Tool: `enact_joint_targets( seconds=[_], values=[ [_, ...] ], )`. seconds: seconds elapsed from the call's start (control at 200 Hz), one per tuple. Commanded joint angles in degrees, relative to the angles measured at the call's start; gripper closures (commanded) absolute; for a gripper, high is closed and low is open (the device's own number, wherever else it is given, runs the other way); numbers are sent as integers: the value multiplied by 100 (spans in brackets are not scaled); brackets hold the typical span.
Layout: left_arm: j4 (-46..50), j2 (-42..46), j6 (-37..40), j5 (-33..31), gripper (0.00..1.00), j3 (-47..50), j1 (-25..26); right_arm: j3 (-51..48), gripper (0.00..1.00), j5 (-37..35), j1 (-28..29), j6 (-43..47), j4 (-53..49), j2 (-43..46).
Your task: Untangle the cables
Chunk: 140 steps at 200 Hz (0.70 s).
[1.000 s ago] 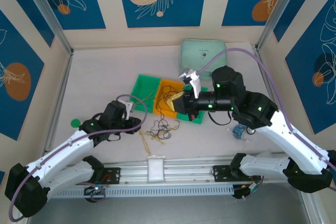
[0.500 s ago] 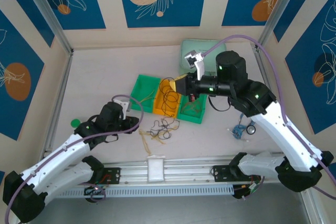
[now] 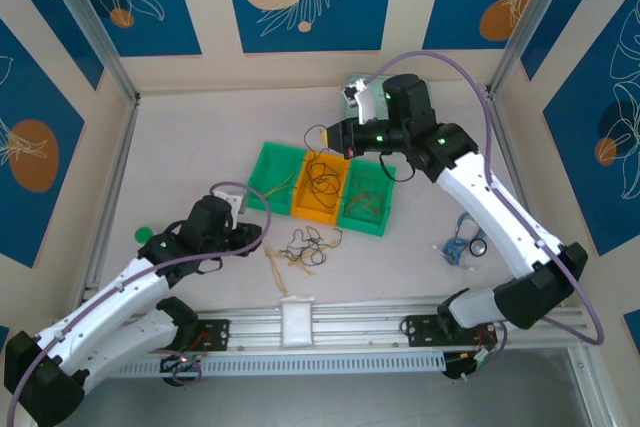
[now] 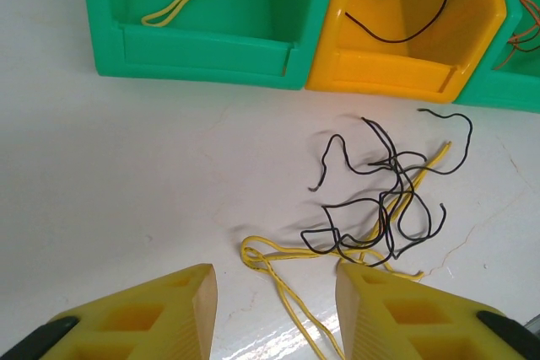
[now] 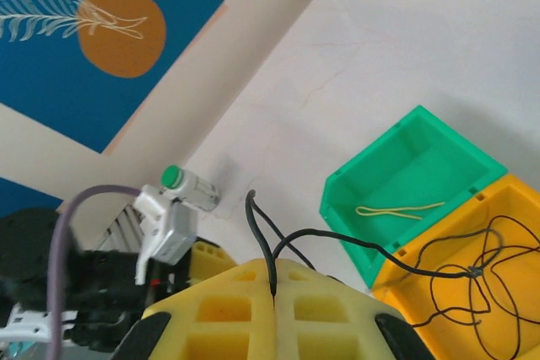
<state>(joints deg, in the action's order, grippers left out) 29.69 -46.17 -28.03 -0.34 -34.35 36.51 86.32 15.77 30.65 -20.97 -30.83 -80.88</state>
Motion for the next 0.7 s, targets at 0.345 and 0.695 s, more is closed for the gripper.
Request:
enact_joint_targets(
  seconds=[0.345, 0.695],
  values=[
    [205, 12, 210, -133, 58, -104, -129, -324, 100, 25, -356, 188, 456, -1105],
    [220, -40, 224, -46, 58, -162, -195, -235, 100, -426, -143, 664, -600, -1595]
  ],
)
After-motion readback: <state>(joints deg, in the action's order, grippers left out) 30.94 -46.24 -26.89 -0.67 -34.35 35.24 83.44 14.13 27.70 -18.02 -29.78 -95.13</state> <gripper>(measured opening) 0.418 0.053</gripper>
